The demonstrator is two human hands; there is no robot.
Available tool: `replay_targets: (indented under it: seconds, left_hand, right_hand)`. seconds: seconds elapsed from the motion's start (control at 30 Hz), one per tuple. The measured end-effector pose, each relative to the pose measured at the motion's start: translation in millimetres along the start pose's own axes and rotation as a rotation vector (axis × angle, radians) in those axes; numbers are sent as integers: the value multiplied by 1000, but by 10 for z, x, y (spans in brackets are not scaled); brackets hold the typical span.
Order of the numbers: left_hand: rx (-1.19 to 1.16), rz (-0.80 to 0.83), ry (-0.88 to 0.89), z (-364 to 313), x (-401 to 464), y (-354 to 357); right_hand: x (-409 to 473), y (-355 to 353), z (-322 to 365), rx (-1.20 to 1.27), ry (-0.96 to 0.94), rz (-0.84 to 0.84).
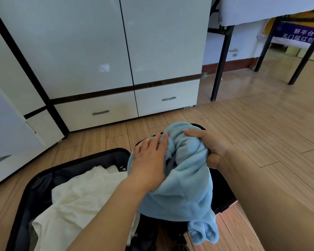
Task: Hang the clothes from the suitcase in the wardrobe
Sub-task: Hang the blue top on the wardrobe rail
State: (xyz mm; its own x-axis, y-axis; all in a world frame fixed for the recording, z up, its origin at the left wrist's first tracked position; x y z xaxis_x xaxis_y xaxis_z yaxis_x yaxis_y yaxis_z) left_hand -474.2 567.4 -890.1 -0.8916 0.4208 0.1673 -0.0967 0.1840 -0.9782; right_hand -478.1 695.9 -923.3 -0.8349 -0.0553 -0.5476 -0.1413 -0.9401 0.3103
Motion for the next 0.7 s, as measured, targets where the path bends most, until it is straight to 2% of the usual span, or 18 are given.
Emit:
replay_targets:
  seconds: [0.03, 0.1, 0.17, 0.2, 0.23, 0.3, 0.37, 0.4, 0.47, 0.5, 0.57, 0.63, 0.7]
  left_hand:
    - [48, 50, -54, 82, -19, 105]
    - [45, -20, -145, 244, -65, 64]
    - [-203, -111, -343, 522, -118, -49]
    - [-347, -118, -445, 667, -134, -58]
    - [-478, -133, -523, 789, -144, -73]
    - [-802, -215, -653, 940, -166, -129]
    - [-1264, -273, -775, 952, -187, -67]
    - [-1472, -282, -822, 921, -200, -31]
    - [-1718, -278, -853, 886, -222, 0]
    - [-1760, -262, -837, 879, -223, 0]
    - [-1805, -205, -757, 789, -186, -25]
    - [-1848, -126, -634, 626, -123, -72]
    - [-1837, -38, -536, 476, -89, -119]
  right_hand:
    - [-31, 24, -18, -6, 24, 42]
    - [-79, 18, -62, -10, 61, 102]
    - [-69, -49, -59, 18, 33, 114]
    - [-23, -135, -10, -9, -46, 75]
    - [17, -241, 66, -112, -166, -1]
    - [22, -445, 211, -607, -403, -268]
    - [15, -484, 200, -1162, -443, -505]
    - [-25, -447, 225, -1304, -483, -604]
    - [-249, -279, 438, -1221, -764, -728]
    - [-385, -167, 560, -1090, -911, -707]
    - [-446, 100, 668, -944, -1036, -500]
    - [-407, 398, 641, -1065, -1104, -331]
    - [-301, 461, 563, -1221, -1086, -314]
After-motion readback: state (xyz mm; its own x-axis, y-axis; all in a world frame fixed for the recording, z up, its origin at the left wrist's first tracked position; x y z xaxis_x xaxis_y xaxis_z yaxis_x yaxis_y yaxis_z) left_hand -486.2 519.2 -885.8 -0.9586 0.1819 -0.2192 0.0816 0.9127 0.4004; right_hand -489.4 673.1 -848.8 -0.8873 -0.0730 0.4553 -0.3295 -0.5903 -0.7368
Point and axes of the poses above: each hand's wrist, its own x-axis towards the middle knuckle, its own y-axis out of the palm, z = x × y, the point moved 10 cm from there along x, towards the middle knuckle, and after that the axes turned 2 degrees about -z, right-handed, at the moved point
